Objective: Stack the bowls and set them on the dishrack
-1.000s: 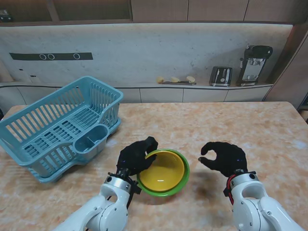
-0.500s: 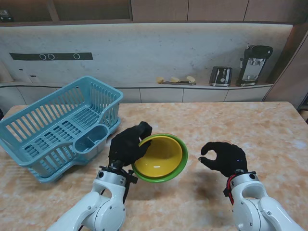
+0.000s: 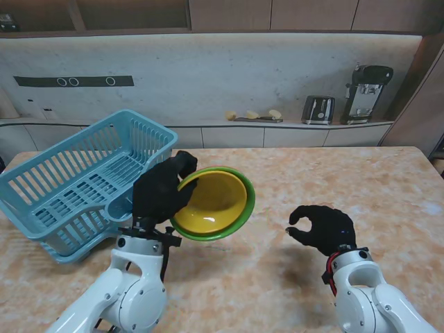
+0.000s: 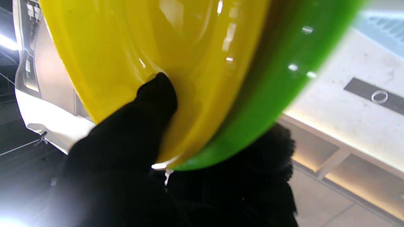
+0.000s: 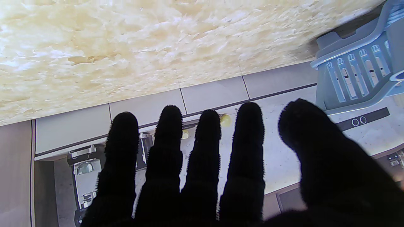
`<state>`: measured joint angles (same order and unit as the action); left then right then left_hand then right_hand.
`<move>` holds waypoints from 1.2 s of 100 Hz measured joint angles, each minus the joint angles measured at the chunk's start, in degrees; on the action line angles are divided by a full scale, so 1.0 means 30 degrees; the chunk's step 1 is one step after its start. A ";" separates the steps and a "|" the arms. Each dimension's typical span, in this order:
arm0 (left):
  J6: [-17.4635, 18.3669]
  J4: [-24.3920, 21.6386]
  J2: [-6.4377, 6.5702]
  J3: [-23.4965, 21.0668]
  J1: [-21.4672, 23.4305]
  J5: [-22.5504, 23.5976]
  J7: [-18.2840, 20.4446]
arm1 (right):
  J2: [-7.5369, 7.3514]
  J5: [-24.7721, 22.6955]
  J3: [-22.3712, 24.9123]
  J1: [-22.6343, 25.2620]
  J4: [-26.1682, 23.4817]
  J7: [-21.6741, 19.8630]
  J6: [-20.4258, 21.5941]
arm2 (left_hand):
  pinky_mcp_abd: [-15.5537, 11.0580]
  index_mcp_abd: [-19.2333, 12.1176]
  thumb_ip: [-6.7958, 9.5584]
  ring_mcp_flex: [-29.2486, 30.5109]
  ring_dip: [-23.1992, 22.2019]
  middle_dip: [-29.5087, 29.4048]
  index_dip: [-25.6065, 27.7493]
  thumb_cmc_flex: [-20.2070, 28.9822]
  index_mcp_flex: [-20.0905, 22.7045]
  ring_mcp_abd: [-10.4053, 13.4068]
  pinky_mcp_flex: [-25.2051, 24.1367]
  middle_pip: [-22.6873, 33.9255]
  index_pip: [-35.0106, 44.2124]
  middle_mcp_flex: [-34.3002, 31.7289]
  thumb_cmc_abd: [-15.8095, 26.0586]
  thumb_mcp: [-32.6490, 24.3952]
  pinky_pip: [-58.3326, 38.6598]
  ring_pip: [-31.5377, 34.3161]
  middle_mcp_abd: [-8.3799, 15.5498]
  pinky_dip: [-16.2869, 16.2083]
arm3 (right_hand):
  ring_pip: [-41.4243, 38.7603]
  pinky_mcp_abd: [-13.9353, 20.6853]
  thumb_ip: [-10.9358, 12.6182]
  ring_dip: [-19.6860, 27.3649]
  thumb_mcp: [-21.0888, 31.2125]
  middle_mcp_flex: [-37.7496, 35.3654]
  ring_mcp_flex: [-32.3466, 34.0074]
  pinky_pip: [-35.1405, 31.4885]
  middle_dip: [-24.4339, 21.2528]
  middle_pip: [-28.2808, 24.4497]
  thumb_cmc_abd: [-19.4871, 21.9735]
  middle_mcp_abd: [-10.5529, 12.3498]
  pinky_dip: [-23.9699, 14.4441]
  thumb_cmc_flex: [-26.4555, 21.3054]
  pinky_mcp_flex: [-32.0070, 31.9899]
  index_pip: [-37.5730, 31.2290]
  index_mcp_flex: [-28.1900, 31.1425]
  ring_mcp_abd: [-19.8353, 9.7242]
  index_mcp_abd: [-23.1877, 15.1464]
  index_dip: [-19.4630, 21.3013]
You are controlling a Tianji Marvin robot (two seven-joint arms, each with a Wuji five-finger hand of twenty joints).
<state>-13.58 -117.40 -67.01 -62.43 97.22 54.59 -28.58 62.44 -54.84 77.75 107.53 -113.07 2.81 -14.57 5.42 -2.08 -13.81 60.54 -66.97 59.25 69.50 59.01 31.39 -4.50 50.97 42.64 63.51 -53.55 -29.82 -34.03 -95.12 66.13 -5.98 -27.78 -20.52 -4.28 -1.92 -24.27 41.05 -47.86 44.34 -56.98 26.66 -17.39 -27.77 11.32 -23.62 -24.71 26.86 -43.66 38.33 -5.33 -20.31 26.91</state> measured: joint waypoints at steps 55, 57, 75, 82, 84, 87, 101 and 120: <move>-0.0178 -0.1922 0.0170 -0.4484 0.0849 -0.0141 0.1903 | -0.0014 -0.0065 -0.0107 -0.0019 -0.0080 -0.0200 -0.0052 | -0.0222 -0.0146 0.0000 0.0007 0.0003 0.0012 0.0287 -0.0075 0.0000 0.0195 0.0014 0.0295 0.0004 -0.0033 0.0000 0.0000 -0.0034 0.0065 0.0044 -0.0001 | 0.0000 -0.0008 0.0000 0.0000 0.0000 0.0000 -0.0005 0.0000 0.0001 0.0000 0.0000 0.0000 0.0000 0.0004 -0.0006 0.0000 0.0000 0.0005 -0.0145 0.0000; -0.0178 -0.1930 0.0175 -0.4615 0.0832 -0.0157 0.1998 | -0.0014 -0.0067 -0.0114 -0.0021 -0.0080 -0.0209 -0.0053 | -0.0225 -0.0147 0.0000 0.0007 0.0003 0.0013 0.0288 -0.0076 0.0000 0.0200 0.0014 0.0295 0.0004 -0.0033 0.0000 0.0000 -0.0034 0.0066 0.0044 -0.0001 | 0.0000 -0.0008 0.0000 0.0000 0.0000 0.0000 -0.0005 0.0000 0.0001 0.0000 0.0000 0.0000 0.0000 0.0004 -0.0010 0.0000 0.0000 0.0005 -0.0146 0.0000; -0.0280 -0.1935 0.0245 -0.5311 0.0403 -0.0392 0.2662 | -0.0029 -0.0069 -0.0146 -0.0037 -0.0109 -0.0404 -0.0053 | -0.0347 -0.0170 -0.0001 0.0007 0.0003 0.0019 0.0299 -0.0077 0.0000 0.0302 0.0012 0.0318 0.0004 -0.0033 0.0000 0.0000 -0.0034 0.0069 0.0047 -0.0004 | 0.0000 -0.0011 0.0000 0.0000 0.0000 0.0000 -0.0005 0.0000 0.0001 0.0000 0.0000 0.0000 0.0000 0.0004 -0.0010 0.0000 0.0000 0.0007 -0.0146 0.0000; -0.0388 -0.1918 0.0251 -0.5560 0.0112 -0.0567 0.2925 | -0.0076 -0.0078 -0.0305 -0.0140 -0.0119 -0.0617 -0.0108 | -0.0429 -0.0171 -0.0001 0.0007 0.0003 0.0019 0.0300 -0.0081 0.0000 0.0366 -0.0002 0.0343 0.0004 -0.0033 0.0000 0.0000 -0.0034 0.0069 0.0049 -0.0006 | 0.0000 -0.0014 0.0000 0.0000 0.0000 0.0000 -0.0006 0.0000 0.0001 0.0000 0.0000 0.0000 0.0000 0.0004 -0.0010 0.0000 0.0000 0.0008 -0.0146 0.0000; -0.0411 -0.1907 0.0252 -0.5634 0.0030 -0.0608 0.2986 | -0.0085 -0.0079 -0.0353 -0.0173 -0.0119 -0.0651 -0.0132 | -0.0432 -0.0171 -0.0001 0.0007 0.0003 0.0019 0.0303 -0.0081 0.0000 0.0368 -0.0007 0.0360 0.0004 -0.0033 0.0000 0.0000 -0.0034 0.0069 0.0049 -0.0006 | 0.0000 -0.0014 0.0000 0.0000 0.0000 0.0000 -0.0006 0.0000 0.0001 0.0000 0.0000 0.0000 0.0000 0.0004 -0.0010 0.0000 0.0000 0.0008 -0.0146 0.0000; -0.0434 -0.1892 0.0256 -0.5747 -0.0085 -0.0640 0.3068 | -0.0091 -0.0080 -0.0408 -0.0219 -0.0119 -0.0676 -0.0165 | -0.0439 -0.0171 -0.0001 0.0007 0.0003 0.0019 0.0310 -0.0081 0.0000 0.0378 -0.0016 0.0365 0.0006 -0.0033 0.0000 0.0000 -0.0034 0.0069 0.0049 -0.0010 | 0.0000 -0.0014 0.0000 0.0000 0.0000 0.0000 -0.0006 0.0000 0.0001 0.0000 0.0000 0.0000 0.0000 0.0005 -0.0010 0.0000 0.0000 0.0008 -0.0146 0.0000; -0.0423 -0.1734 0.0314 -0.6438 -0.0638 -0.0558 0.3976 | -0.0093 -0.0080 -0.0514 -0.0357 -0.0118 -0.0779 -0.0229 | -0.0506 -0.0171 -0.0001 0.0007 0.0003 0.0022 0.0480 -0.0083 0.0000 0.0429 -0.0060 0.0401 0.0005 -0.0033 0.0000 0.0000 -0.0034 0.0069 0.0071 -0.0052 | 0.0001 -0.0014 0.0000 0.0000 0.0000 0.0000 -0.0006 0.0000 0.0001 0.0000 0.0000 0.0000 0.0000 0.0005 -0.0013 0.0000 0.0000 0.0008 -0.0146 0.0000; -0.0409 -0.1243 0.0501 -0.6993 -0.1512 -0.0422 0.4556 | -0.0116 -0.0070 -0.0665 -0.0528 -0.0094 -0.1024 -0.0283 | -0.0648 -0.0193 -0.0001 -0.0018 0.0003 0.0025 0.0485 -0.0086 -0.0016 0.0561 -0.0144 0.0415 0.0006 -0.0029 0.0000 0.0000 0.0122 0.0069 0.0077 -0.0205 | 0.0001 -0.0016 0.0000 0.0000 0.0000 0.0000 -0.0009 0.0000 0.0001 0.0000 0.0000 0.0000 -0.0001 0.0006 -0.0013 0.0000 0.0000 0.0018 -0.0147 0.0000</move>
<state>-14.81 -121.13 -65.50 -83.41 92.69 53.32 -14.91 62.09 -55.05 75.76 105.95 -113.36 -0.26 -15.42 3.48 -2.65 -13.82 60.48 -66.96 59.33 70.95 58.75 31.34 -2.81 50.54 43.88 63.53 -53.64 -29.82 -34.03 -94.75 66.34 -5.75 -28.39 -20.51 -4.33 -1.92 -24.27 41.05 -47.86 44.32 -56.98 26.66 -17.39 -27.77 11.32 -23.62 -24.69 26.82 -43.66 38.33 -5.27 -20.74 26.91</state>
